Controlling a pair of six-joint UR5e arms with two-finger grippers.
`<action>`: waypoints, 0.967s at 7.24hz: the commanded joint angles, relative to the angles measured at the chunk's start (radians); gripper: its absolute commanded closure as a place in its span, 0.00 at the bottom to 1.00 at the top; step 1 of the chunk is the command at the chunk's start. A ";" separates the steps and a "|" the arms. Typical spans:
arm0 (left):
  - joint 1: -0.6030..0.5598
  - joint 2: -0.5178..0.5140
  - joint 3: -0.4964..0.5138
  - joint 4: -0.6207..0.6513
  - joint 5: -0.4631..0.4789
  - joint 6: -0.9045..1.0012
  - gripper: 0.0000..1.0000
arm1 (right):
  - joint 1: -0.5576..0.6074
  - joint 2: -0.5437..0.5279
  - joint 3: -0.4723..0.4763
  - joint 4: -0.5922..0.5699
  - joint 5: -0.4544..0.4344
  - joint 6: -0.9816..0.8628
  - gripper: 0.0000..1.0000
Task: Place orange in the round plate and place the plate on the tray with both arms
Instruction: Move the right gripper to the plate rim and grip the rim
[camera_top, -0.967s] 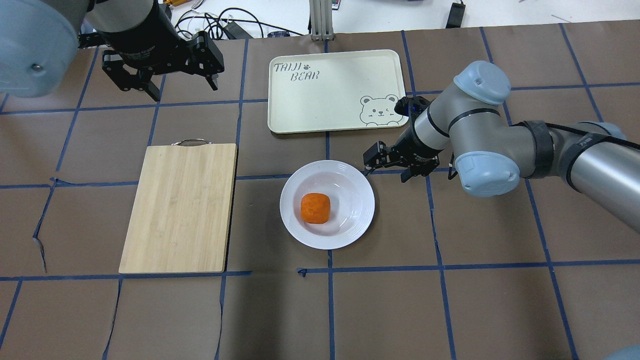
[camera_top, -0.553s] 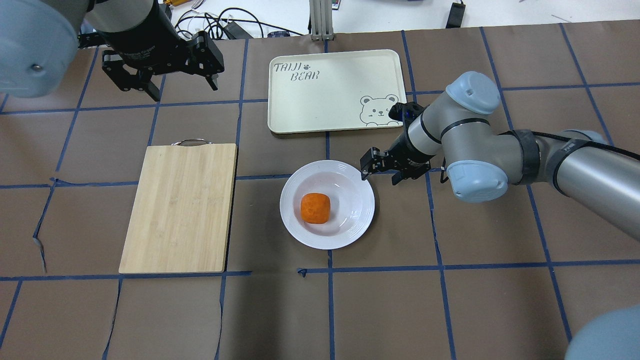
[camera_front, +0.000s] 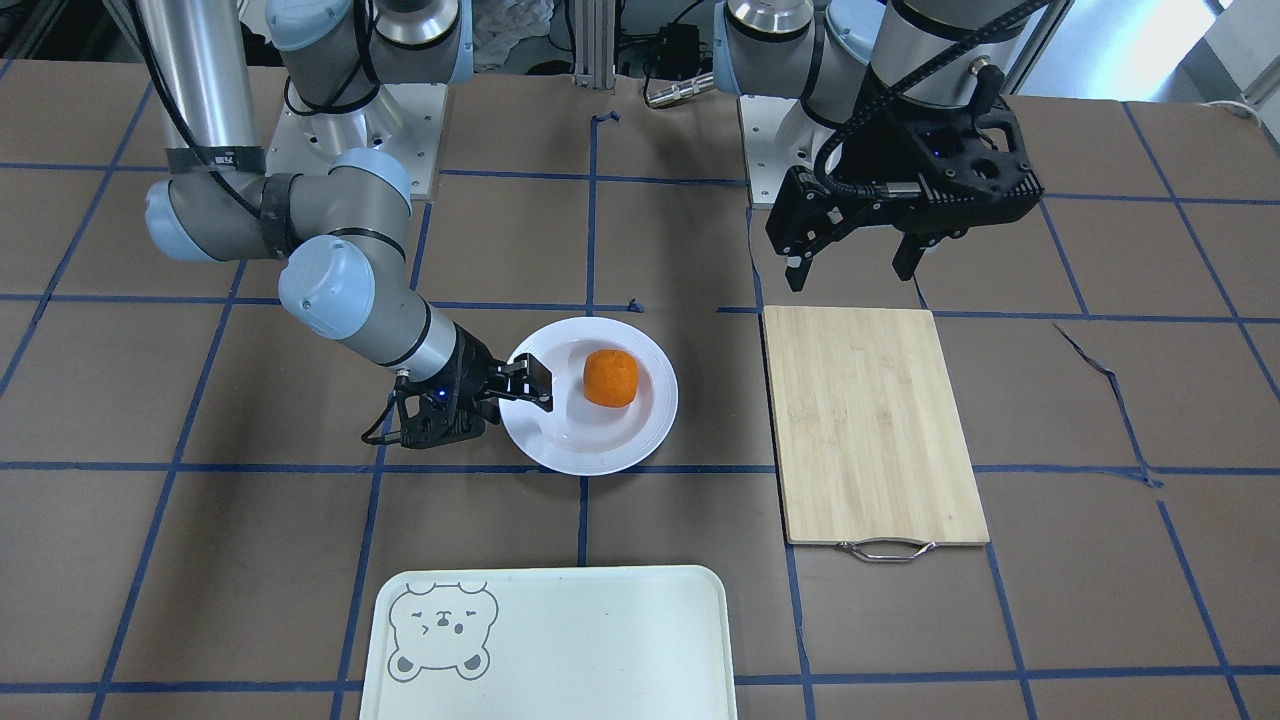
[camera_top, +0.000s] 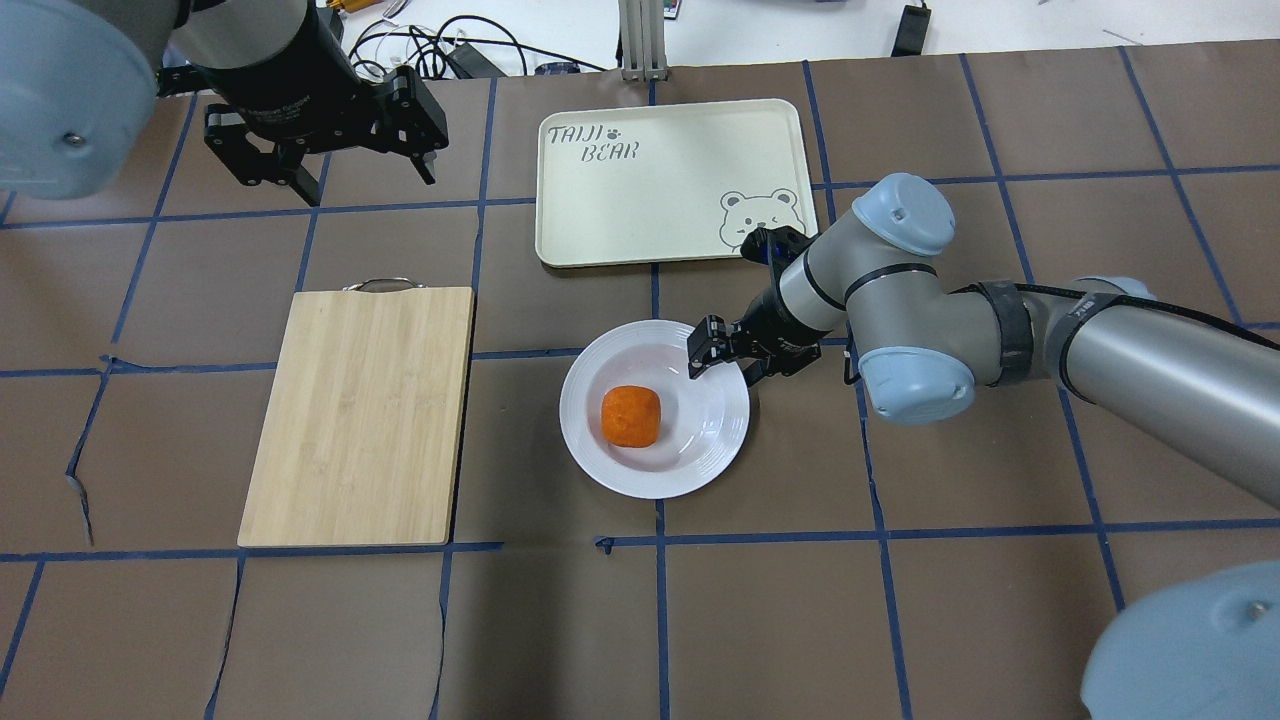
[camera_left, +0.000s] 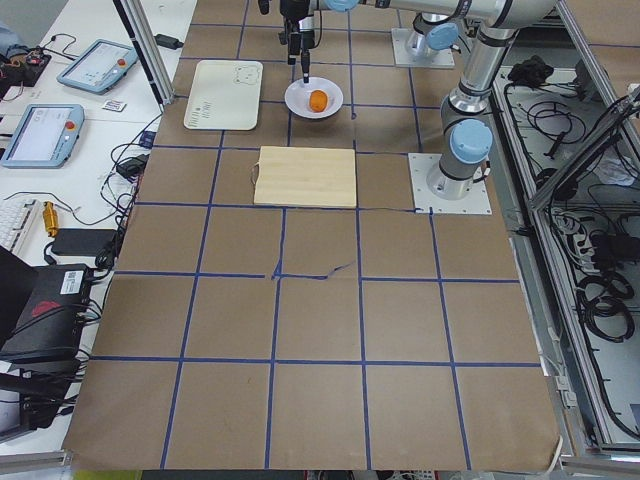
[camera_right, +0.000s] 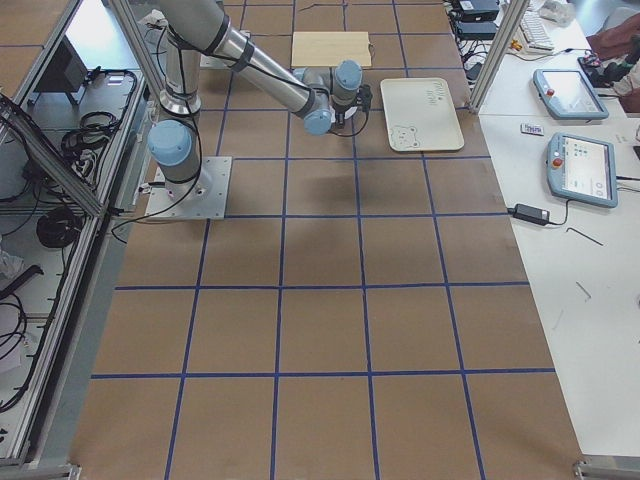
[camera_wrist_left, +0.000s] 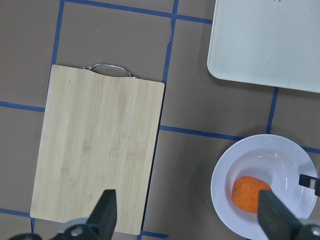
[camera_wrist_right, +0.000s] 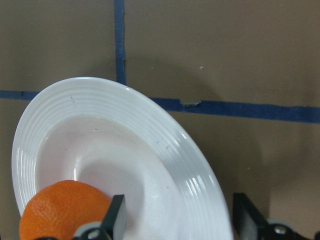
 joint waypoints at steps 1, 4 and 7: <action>0.000 0.001 -0.001 0.001 -0.001 0.000 0.00 | 0.001 0.015 0.005 -0.012 0.019 0.008 0.21; 0.000 -0.001 -0.001 0.002 -0.002 0.000 0.00 | 0.001 0.035 0.016 -0.015 0.019 0.011 0.23; 0.003 -0.003 0.000 0.002 -0.002 0.000 0.00 | 0.012 0.034 0.013 -0.010 0.019 0.092 0.99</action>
